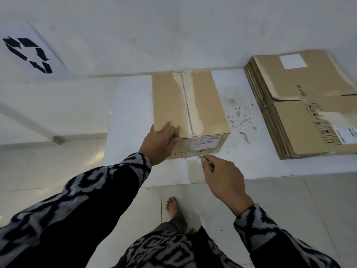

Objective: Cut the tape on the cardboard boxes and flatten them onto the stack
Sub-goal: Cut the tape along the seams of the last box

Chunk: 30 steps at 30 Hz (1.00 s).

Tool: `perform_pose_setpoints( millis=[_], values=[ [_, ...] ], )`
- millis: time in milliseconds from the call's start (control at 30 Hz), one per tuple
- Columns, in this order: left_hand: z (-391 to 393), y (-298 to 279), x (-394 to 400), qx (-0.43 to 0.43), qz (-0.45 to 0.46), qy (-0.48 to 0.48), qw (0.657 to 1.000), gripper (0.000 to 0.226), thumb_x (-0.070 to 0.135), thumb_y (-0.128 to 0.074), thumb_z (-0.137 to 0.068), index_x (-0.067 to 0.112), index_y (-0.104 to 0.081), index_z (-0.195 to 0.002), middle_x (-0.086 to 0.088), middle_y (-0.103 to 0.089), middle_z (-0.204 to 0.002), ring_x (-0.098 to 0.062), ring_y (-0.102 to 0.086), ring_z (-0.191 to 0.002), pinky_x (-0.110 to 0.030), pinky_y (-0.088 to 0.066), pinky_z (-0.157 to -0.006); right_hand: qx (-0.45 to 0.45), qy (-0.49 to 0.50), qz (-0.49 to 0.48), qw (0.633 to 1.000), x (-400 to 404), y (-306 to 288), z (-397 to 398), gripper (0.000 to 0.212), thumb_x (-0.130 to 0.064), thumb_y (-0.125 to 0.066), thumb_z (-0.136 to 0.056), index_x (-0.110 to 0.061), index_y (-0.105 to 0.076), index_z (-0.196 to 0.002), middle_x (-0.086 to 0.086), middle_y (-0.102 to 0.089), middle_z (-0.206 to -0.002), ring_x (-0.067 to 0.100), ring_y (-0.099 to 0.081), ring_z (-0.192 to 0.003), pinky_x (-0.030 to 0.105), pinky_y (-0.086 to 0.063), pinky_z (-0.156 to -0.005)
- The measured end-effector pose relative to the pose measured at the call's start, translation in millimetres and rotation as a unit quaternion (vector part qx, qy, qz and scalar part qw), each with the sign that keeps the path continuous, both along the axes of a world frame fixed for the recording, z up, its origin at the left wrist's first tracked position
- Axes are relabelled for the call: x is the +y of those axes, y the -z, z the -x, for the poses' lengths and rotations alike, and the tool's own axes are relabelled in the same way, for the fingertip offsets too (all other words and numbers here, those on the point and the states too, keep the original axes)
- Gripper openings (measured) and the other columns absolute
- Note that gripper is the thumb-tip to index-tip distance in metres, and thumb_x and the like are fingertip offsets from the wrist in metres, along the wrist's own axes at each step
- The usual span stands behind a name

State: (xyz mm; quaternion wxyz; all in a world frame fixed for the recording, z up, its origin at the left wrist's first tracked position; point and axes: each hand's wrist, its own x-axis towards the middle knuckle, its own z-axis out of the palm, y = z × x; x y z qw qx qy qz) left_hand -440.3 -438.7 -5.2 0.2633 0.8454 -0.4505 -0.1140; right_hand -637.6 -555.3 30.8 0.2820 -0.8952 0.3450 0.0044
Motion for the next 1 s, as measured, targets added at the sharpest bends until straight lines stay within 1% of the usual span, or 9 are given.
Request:
perform_pose_setpoints(
  millis=[167, 333, 467, 533, 600, 667, 767, 867, 1000],
  values=[
    [0, 0, 0, 0.004, 0.002, -0.002, 1.0, 0.012, 0.027, -0.046, -0.104, 0.017, -0.052, -0.102, 0.002, -0.063, -0.132, -0.017, -0.028, -0.147, -0.055, -0.019, -0.116, -0.006, 0.029, 0.008, 1.0, 1, 2, -11, 0.031, -0.043, -0.037, -0.104, -0.033, -0.064, -0.114, -0.01, -0.058, -0.076, 0.019, -0.057, -0.074, 0.028, -0.042, -0.059],
    [-1, 3, 0, -0.004, 0.005, 0.003, 1.0, 0.013, 0.027, -0.045, -0.104, 0.017, -0.053, -0.105, 0.001, -0.063, -0.133, -0.018, -0.029, -0.146, -0.058, -0.021, -0.116, -0.004, 0.045, 0.014, 0.999, 2, 3, -17, 0.031, -0.042, -0.037, -0.103, -0.03, -0.065, -0.104, -0.008, -0.061, -0.073, 0.019, -0.057, -0.069, 0.029, -0.045, -0.057],
    [-1, 3, 0, -0.012, 0.014, 0.006, 1.0, 0.014, 0.027, -0.046, -0.103, 0.016, -0.054, -0.103, 0.003, -0.061, -0.135, -0.017, -0.029, -0.146, -0.059, -0.02, -0.116, -0.002, 0.053, 0.015, 0.998, 5, 3, -21, 0.029, -0.041, -0.038, -0.103, -0.028, -0.064, -0.098, -0.008, -0.059, -0.072, 0.019, -0.055, -0.068, 0.027, -0.036, -0.053],
    [0, 4, 1, -0.013, 0.02, 0.004, 1.0, 0.015, 0.027, -0.047, -0.103, 0.015, -0.055, -0.102, 0.005, -0.059, -0.138, -0.019, -0.029, -0.146, -0.059, -0.019, -0.116, 0.003, 0.047, 0.012, 0.999, 8, 3, -24, 0.029, -0.037, -0.038, -0.103, -0.024, -0.062, -0.094, -0.005, -0.059, -0.073, 0.022, -0.056, -0.069, 0.028, -0.036, -0.055],
    [0, 5, 2, -0.02, 0.033, 0.005, 0.999, 0.015, 0.027, -0.048, -0.103, 0.015, -0.057, -0.104, 0.005, -0.059, -0.138, -0.023, -0.031, -0.146, -0.061, -0.02, -0.116, 0.008, 0.037, 0.001, 0.999, 12, 0, -28, 0.027, -0.032, -0.038, -0.103, -0.021, -0.06, -0.092, -0.002, -0.059, -0.075, 0.025, -0.056, -0.072, 0.03, -0.04, -0.057],
    [1, 7, 4, -0.029, 0.039, 0.005, 0.999, 0.016, 0.025, -0.048, -0.103, 0.013, -0.058, -0.104, 0.003, -0.057, -0.14, -0.027, -0.032, -0.145, -0.064, -0.02, -0.115, 0.016, 0.026, -0.006, 1.0, 15, -3, -31, 0.026, -0.027, -0.037, -0.102, -0.019, -0.062, -0.1, 0.002, -0.063, -0.083, 0.025, -0.054, -0.075, 0.032, -0.043, -0.062],
    [3, 11, 5, -0.046, 0.045, 0.006, 0.998, 0.018, 0.023, -0.047, -0.104, 0.01, -0.059, -0.107, -0.001, -0.06, -0.137, -0.031, -0.034, -0.144, -0.065, -0.02, -0.112, 0.035, 0.003, 0.015, 0.999, 16, -9, -29, 0.03, -0.027, -0.035, -0.104, -0.018, -0.062, -0.116, 0.004, -0.067, -0.098, 0.024, -0.055, -0.081, 0.03, -0.038, -0.065],
    [4, 14, 4, -0.06, 0.042, 0.009, 0.997, 0.021, 0.02, -0.047, -0.104, 0.008, -0.059, -0.117, -0.002, -0.063, -0.131, -0.032, -0.035, -0.143, -0.065, -0.02, -0.112, 0.056, -0.006, 0.029, 0.998, 15, -12, -31, 0.032, -0.027, -0.033, -0.105, -0.018, -0.061, -0.119, 0.005, -0.068, -0.106, 0.027, -0.061, -0.095, 0.029, -0.037, -0.068],
    [2, 15, 1, -0.078, 0.04, 0.016, 0.996, 0.023, 0.019, -0.049, -0.103, 0.007, -0.059, -0.12, -0.003, -0.066, -0.124, -0.034, -0.037, -0.141, -0.067, -0.022, -0.109, 0.079, -0.008, 0.043, 0.996, 16, -10, -40, 0.032, -0.023, -0.033, -0.104, -0.016, -0.058, -0.123, 0.007, -0.067, -0.111, 0.029, -0.061, -0.101, 0.03, -0.038, -0.07]
  ],
)
